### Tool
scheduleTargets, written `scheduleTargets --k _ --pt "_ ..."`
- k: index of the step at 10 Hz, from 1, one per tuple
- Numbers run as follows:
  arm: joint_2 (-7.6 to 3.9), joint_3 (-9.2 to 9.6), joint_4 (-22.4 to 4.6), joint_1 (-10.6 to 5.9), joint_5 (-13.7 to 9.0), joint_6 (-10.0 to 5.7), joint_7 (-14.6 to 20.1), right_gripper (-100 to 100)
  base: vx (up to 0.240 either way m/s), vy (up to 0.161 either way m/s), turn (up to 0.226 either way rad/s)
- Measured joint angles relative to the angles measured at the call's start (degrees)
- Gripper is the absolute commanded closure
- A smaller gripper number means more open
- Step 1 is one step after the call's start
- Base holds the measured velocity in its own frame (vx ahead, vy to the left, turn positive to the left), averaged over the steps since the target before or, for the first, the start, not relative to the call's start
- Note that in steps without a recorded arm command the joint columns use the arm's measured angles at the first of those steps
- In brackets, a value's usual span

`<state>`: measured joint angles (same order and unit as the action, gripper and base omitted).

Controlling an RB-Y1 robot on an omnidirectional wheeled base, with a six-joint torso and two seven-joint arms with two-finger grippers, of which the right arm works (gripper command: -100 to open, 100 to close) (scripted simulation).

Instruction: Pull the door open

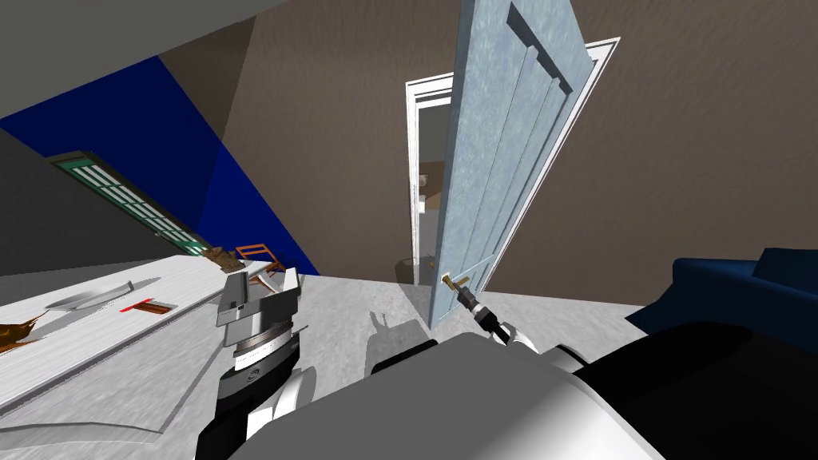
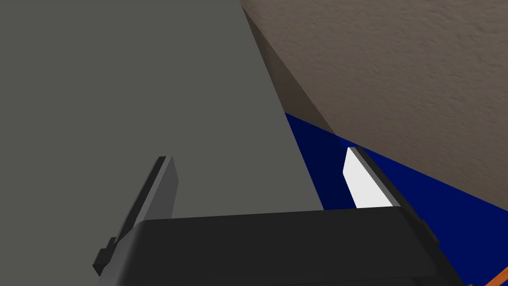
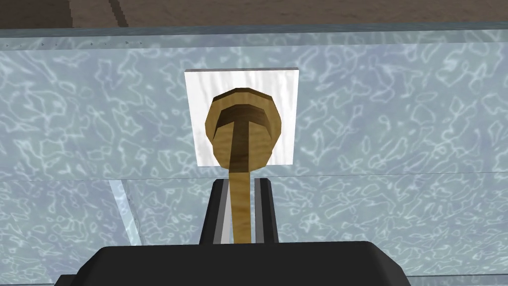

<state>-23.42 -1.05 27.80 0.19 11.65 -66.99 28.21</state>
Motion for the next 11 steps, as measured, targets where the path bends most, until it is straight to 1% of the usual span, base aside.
scheduleTargets --k 1,2,3,4,5,6,9,10,11 --pt "0.37 -0.1 -0.17 -0.94 1.04 0.39 0.23 100 -0.137 -0.12 -0.01" --pt "0.76 -0.17 -0.95 -2.04 2.11 0.23 0.38 100 -0.156 -0.108 -0.011" --pt "1.07 -0.25 -2.53 -3.47 3.09 -0.39 0.45 100 -0.141 -0.135 -0.029" --pt "1.51 -0.22 -2.36 -4.11 4.22 0.06 0.72 100 -0.092 -0.171 -0.009" --pt "2.13 -0.06 -2.41 -4.72 5.35 0.57 0.96 100 -0.038 -0.066 0.036" --pt "2.39 0.13 -2.45 -4.74 5.59 0.61 0.99 100 -0.106 -0.013 0.202" --pt "1.68 -0.95 -3.16 -5.42 5.04 0.57 0.81 100 -0.179 -0.045 0.21" --pt "1.52 -1.23 -3.02 -5.21 4.92 0.71 0.81 100 -0.188 -0.081 0.219" --pt "1.4 -1.51 -2.7 -4.92 4.81 0.96 0.86 100 -0.127 -0.053 0.083"
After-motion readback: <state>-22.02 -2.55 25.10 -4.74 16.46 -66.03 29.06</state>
